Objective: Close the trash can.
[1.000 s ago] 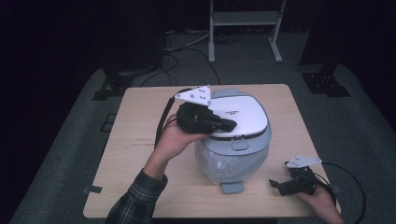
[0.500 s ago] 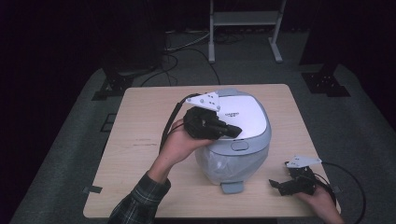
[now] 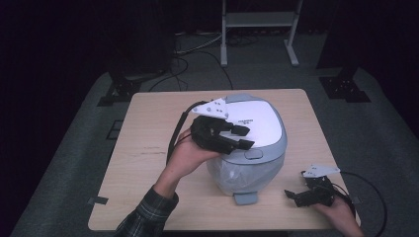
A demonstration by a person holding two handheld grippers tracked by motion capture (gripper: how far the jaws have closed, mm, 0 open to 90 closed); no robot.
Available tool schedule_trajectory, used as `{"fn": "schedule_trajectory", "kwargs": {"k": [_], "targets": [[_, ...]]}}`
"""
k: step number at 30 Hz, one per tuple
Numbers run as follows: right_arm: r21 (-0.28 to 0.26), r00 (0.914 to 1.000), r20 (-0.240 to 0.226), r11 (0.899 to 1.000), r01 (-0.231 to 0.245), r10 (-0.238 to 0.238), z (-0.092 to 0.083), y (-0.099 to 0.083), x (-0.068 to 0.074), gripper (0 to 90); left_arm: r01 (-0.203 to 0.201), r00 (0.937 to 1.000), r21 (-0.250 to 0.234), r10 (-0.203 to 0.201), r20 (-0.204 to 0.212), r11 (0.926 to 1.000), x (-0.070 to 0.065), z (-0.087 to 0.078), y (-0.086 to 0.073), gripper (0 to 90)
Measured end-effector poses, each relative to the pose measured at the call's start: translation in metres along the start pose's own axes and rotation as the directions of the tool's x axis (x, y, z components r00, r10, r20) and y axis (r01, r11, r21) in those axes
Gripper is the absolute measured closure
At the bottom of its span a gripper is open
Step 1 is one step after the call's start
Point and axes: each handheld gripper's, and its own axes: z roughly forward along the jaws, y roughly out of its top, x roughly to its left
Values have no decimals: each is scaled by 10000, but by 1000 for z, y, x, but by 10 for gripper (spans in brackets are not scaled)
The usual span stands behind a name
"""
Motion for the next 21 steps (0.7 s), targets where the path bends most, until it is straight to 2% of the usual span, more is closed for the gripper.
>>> {"fn": "schedule_trajectory", "kwargs": {"k": [2, 3, 4, 5, 10, 12, 15, 16, 17, 20, 21], "targets": [[-1, 10000, -1, 10000, 0, 0, 0, 0, 0, 7, 35, 10000, -13, -35, -62, 10000, 1, -3, -1, 413], [-1, 10000, -1, 10000, -3, 3, 0, 0, 0, 7, 66, 9999, -57, -67, -106, 10000, 2, -5, -3, 413], [-2, 10000, -1, 10000, 0, 0, 0, 0, 0, 7, 105, 9998, -107, -106, -177, 9999, 2, -7, -4, 347], [-2, 10000, -3, 10000, -1, 1, 0, 0, 0, 7, 85, 9995, -130, -89, -317, 9999, 2, -9, -6, 347], [0, 10000, -3, 10000, 1, -1, 0, 0, 0, 7, 237, 9969, -353, -263, -741, 9991, 1, -24, -11, 214], [-2, 10000, -4, 10000, 0, 0, 0, 0, 0, 7, 233, 9952, -335, -264, -940, 9992, 0, -29, -13, 197], [-1, 10000, -2, 10000, 0, 0, 0, 0, 0, 7, 245, 9913, -464, -303, -1282, 9986, -3, -39, -18, 150], [-1, 10000, -3, 10000, 2, -2, 0, 0, 0, 7, 260, 9865, -479, -333, -1601, 9985, -5, -46, -22, 102], [-1, 10000, -3, 10000, 2, -2, 0, 0, 0, 7, 260, 9865, -479, -333, -1601, 9985, -5, -46, -22, 90], [-1, 10000, -2, 10000, 4, -4, 0, 0, 0, 7, 395, 9766, -453, -481, -2097, 9982, -8, -56, -33, 31], [-1, 10000, -2, 10000, 4, -4, 0, 0, 0, 7, 395, 9766, -453, -481, -2097, 9982, -8, -56, -33, 18]]}}
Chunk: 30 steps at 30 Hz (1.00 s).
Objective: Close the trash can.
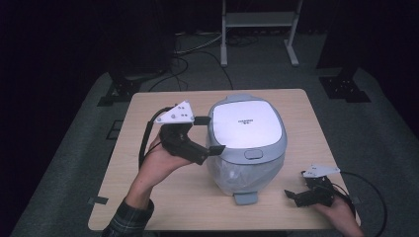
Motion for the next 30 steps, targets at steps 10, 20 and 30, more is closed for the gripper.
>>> {"fn": "schedule_trajectory", "kwargs": {"k": [10, 20, 30], "targets": [[1, 10000, 2, 10000, 1, -1, 0, 0, 0, 7, 165, 9962, -153, -177, -851, 9997, -1, -19, -40, 0], [2, 10000, 12, 10000, -5, 5, 0, 0, 0, 7, 231, 9864, -169, -256, -1626, 9996, 2, -27, -79, 0], [3, 10000, 12, 10000, -5, 5, 0, 0, 0, 7, 413, 9771, 344, -331, -2100, 9986, 1, -22, -123, 0]]}}
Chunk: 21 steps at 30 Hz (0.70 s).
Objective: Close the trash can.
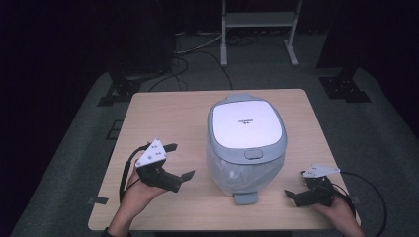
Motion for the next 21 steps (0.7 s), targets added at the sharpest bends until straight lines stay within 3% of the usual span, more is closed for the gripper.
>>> {"fn": "schedule_trajectory", "kwargs": {"k": [10, 11, 21], "targets": [[3, 10000, -5, 10000, -9, 9, 0, 0, 0, 7, 251, 9986, 890, -208, -485, 9957, 0, 13, -48, 0], [4, 10000, -2, 10000, -5, 5, 0, 0, 0, 7, 352, 9982, 1141, -292, -532, 9928, 1, 14, -57, 0], [3, 10000, -2, 10000, -4, 4, 0, 0, 0, 7, 605, 9959, 2012, -456, -783, 9777, 3, 15, -88, 0]]}}
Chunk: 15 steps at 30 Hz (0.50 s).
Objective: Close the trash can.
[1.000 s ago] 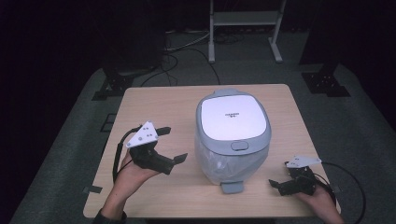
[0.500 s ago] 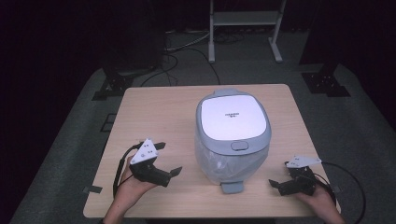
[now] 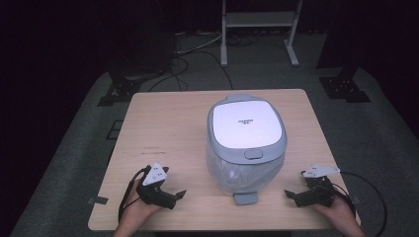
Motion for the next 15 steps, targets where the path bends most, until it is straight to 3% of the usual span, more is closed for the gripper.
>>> {"fn": "schedule_trajectory", "kwargs": {"k": [6, 15], "targets": [[-2, 10000, 0, 10000, 8, -8, 0, 0, 0, 7, 183, 9998, 262, -182, -45, 9995, 4, -1, -10, 0], [-1, 10000, -2, 10000, 3, -3, 0, 0, 0, 7, 289, 9996, 1075, -282, -77, 9938, 9, 3, -23, 0]]}}
